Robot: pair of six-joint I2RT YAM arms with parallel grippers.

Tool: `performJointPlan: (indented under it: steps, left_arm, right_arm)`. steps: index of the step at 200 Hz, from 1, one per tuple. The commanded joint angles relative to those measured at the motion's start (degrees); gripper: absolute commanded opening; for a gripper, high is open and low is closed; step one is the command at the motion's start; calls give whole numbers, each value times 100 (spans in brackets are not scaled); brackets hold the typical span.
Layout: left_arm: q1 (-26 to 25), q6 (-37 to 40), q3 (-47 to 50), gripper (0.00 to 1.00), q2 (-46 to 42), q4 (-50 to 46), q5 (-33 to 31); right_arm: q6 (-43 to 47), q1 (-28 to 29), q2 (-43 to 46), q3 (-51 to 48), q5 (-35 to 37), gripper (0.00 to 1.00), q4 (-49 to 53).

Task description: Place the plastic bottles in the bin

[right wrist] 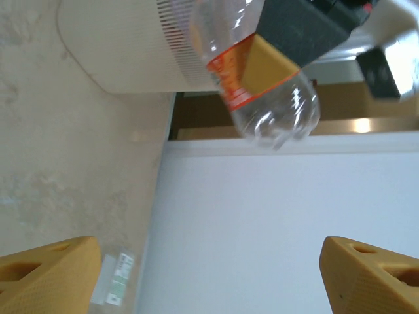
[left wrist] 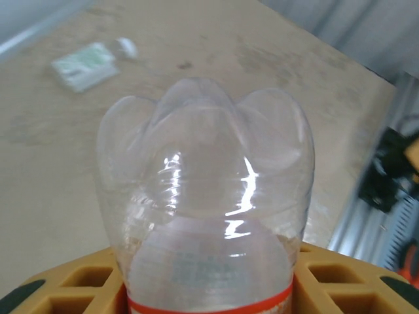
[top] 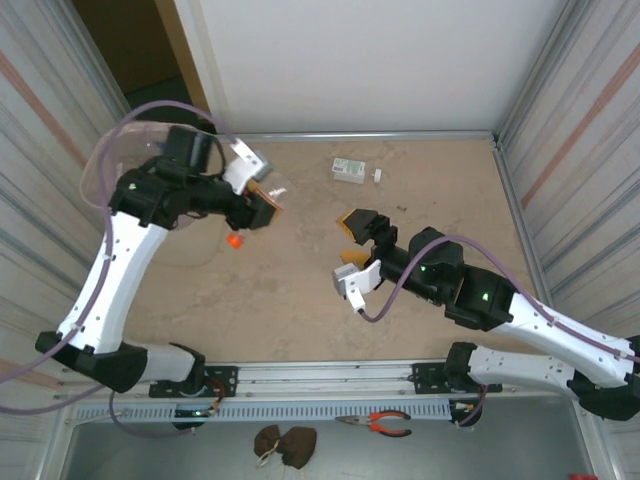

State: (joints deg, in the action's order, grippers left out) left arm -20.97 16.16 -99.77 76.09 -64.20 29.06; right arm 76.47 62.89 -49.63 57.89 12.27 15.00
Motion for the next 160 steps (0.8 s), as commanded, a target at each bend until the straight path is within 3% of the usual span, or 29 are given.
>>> performJointPlan:
  steps: [1,50,80,118,160]
  left_arm:
    - [688,-319,-343,47,-251,228,-160]
    - [2714,-1263,-599,47,-121,946,424]
    - [3635,-1804,-723,46,211,1314,815]
    - [4072,-1726,-1132,45,716,1222,682]
    - [4134,-1377,-1148,45,945,1250,-83]
  right_arm:
    - [-1139,-87,120,-109,-129,85,-121]
    - [-1490,-266,158,-265,-237,85,-147]
    - [-2237,-558,137,-252,-478,84,-254]
    - [-3407,-996,88,-322,-662,85,-539]
    - [-5669,-2245,-188,-292,-1484,87,-799]
